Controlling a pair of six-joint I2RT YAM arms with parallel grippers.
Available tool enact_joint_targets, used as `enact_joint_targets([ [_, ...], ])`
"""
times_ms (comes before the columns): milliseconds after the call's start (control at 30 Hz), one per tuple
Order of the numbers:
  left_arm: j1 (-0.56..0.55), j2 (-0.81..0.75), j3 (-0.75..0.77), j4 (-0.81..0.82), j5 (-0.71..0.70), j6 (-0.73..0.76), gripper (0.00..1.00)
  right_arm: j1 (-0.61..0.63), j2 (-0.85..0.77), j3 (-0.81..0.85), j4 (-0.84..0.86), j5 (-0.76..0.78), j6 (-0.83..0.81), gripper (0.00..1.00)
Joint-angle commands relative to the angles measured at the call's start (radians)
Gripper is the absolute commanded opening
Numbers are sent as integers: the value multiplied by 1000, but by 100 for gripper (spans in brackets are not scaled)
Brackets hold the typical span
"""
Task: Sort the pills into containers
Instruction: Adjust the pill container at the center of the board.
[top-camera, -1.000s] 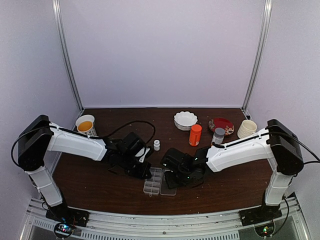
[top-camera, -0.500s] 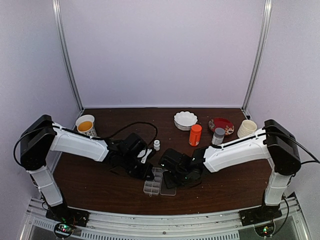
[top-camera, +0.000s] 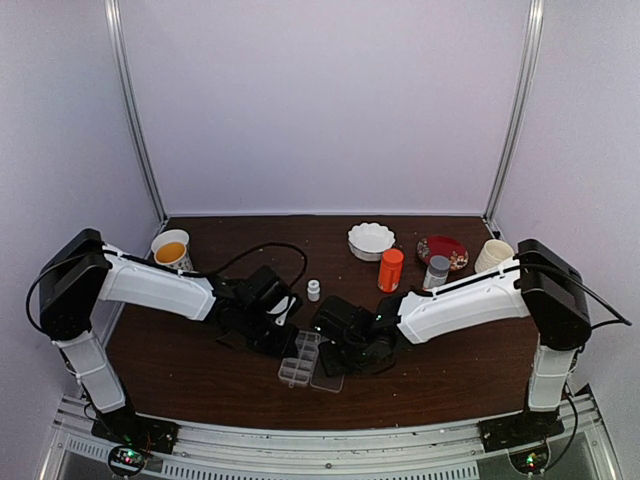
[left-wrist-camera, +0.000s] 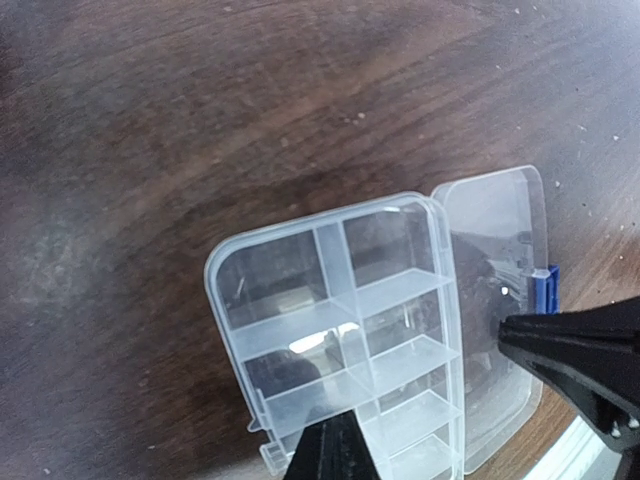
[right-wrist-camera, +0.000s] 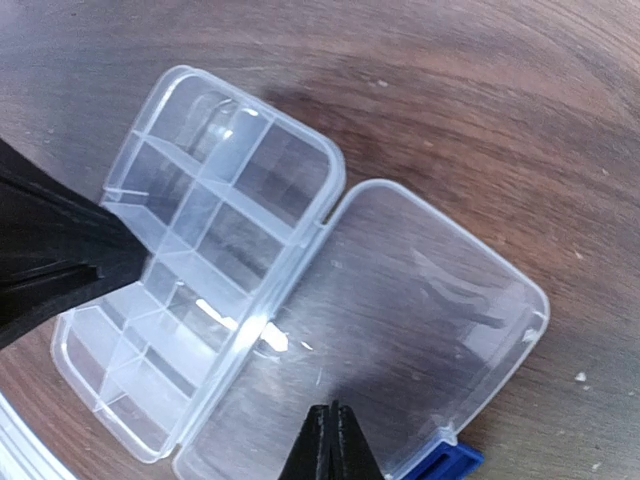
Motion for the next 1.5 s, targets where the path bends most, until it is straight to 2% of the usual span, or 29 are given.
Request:
enact_joint_targets([
  [0, 15, -26, -31, -10, -26, -4, 0, 10, 32, 21, -14, -8, -5, 0],
  [233, 14, -68, -56, 139, 120, -15, 0, 2, 35, 7, -52, 28, -4, 0],
  [400, 14, -50, -38, 147, 137, -20, 0, -20, 30, -39, -39, 29, 1, 0],
  [533, 13, -127, -70, 207, 149, -34, 0, -32, 1, -78, -38, 47, -3, 0],
  [700, 15, -191, -31, 121, 73, -2, 3, -45, -32, -90, -76, 85, -21, 0],
  [933, 14, -183, -1, 83, 62, 17, 5, -64, -80, -115, -88, 107, -41, 0],
  [1100, 15, -148, 9, 45, 34, 26, 5, -52, -145, -109, -54, 71, -85, 11],
  [1233, 14, -103, 32, 2, 31, 26, 6, -42, -163, -83, -73, 69, -89, 12],
  [1400, 13, -112, 16, 27, 45, 17, 12, -34, -169, -89, -78, 63, -77, 12],
  [1467, 13, -111, 14, 19, 39, 14, 19, -28, -171, -93, -81, 52, -64, 12],
])
